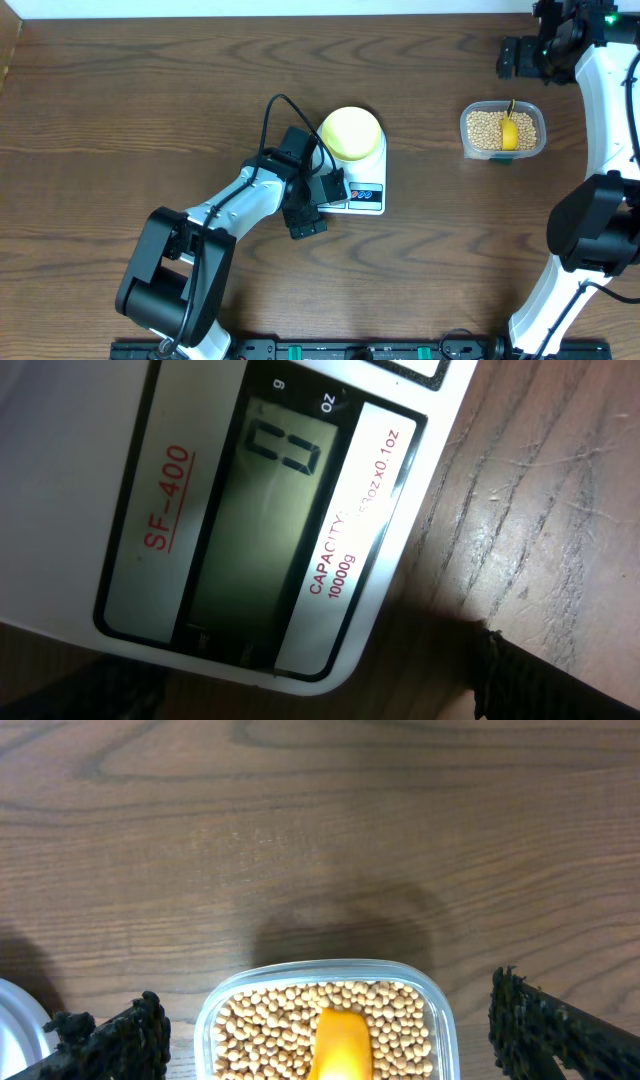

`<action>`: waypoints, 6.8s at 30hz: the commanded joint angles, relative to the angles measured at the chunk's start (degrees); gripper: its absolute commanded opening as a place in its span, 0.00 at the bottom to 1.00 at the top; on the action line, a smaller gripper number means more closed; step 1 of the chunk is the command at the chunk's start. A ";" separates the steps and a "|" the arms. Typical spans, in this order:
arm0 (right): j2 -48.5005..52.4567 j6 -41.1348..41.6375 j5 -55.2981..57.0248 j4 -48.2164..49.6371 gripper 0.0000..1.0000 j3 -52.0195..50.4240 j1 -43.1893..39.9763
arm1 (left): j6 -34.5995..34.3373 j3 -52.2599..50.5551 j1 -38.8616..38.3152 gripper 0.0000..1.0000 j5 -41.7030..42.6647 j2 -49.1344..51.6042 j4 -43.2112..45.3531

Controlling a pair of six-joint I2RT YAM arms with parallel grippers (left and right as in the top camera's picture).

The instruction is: Scoop item into bowl and weigh 50g on scale

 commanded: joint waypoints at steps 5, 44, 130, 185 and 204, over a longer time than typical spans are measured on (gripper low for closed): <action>0.24 -0.22 -0.44 -0.04 0.99 0.79 -0.04 | 1.81 -0.50 -0.57 0.97 1.16 3.50 -0.22; 0.87 -0.70 5.70 -4.52 0.38 -12.04 3.89 | 1.81 -0.50 -0.57 0.97 1.18 3.50 -0.20; -2.71 -7.93 19.50 -11.82 0.01 -2.95 7.69 | 1.81 -0.50 -0.57 0.98 1.18 3.50 -0.20; -1.88 -8.87 -34.05 -1.14 0.01 -19.58 -14.69 | 1.81 -0.50 -0.57 0.98 1.18 3.50 -0.20; -1.88 -11.41 -49.81 -1.79 0.01 -19.69 -23.19 | 1.81 -0.50 -0.57 0.98 1.18 3.50 -0.20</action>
